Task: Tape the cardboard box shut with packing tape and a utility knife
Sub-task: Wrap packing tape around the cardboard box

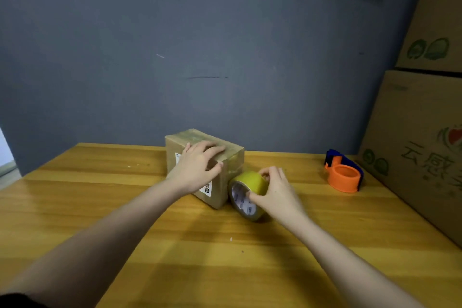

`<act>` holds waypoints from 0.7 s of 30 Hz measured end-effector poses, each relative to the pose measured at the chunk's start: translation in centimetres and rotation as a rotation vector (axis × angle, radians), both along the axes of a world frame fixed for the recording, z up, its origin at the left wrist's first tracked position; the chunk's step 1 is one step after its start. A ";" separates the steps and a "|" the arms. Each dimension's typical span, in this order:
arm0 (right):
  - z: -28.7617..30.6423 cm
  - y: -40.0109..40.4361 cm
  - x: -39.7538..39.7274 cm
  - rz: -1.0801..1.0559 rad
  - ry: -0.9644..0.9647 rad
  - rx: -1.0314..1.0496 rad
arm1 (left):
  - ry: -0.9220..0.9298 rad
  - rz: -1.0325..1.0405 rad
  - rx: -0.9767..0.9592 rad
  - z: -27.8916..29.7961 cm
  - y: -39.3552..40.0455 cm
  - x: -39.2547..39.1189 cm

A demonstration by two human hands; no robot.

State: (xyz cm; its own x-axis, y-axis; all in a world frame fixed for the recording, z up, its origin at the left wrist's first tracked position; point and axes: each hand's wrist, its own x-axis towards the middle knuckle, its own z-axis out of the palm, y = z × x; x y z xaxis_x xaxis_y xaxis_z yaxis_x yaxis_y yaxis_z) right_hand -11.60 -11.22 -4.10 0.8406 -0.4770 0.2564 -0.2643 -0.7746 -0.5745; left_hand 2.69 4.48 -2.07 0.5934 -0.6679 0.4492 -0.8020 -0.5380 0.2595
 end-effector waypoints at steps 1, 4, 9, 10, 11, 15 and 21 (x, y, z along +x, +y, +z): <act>-0.2 0.4 -0.6 -0.003 -0.020 0.026 | 0.008 -0.045 -0.008 0.0 0.4 0.0; -0.9 1.8 -2.2 -0.015 -0.056 0.111 | 0.069 -0.169 -0.032 -0.1 1.5 0.2; -2.0 5.0 -3.6 0.025 -0.138 0.333 | 0.260 -0.259 -0.175 -0.7 1.6 -0.1; -2.3 5.6 -3.8 0.033 -0.164 0.362 | 0.323 -0.260 -0.227 -0.8 1.2 -0.4; -2.7 6.2 -3.8 0.038 -0.193 0.381 | 0.373 -0.257 -0.273 -0.9 0.8 -0.6; -4.0 7.8 -4.0 0.028 -0.281 0.396 | 0.436 -0.248 -0.377 -1.0 -0.6 -1.0; -4.9 8.6 -4.3 0.093 -0.287 0.363 | 0.466 -0.247 -0.437 -1.0 -1.4 -1.1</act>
State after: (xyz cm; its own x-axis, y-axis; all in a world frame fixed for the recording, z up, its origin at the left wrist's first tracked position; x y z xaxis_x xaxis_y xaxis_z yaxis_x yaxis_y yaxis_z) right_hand -15.86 -2.60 -8.96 0.8036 -0.5047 0.3154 0.0063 -0.5227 -0.8525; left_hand 1.64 3.03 -3.03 0.6435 -0.6243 0.4429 -0.6398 -0.1210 0.7590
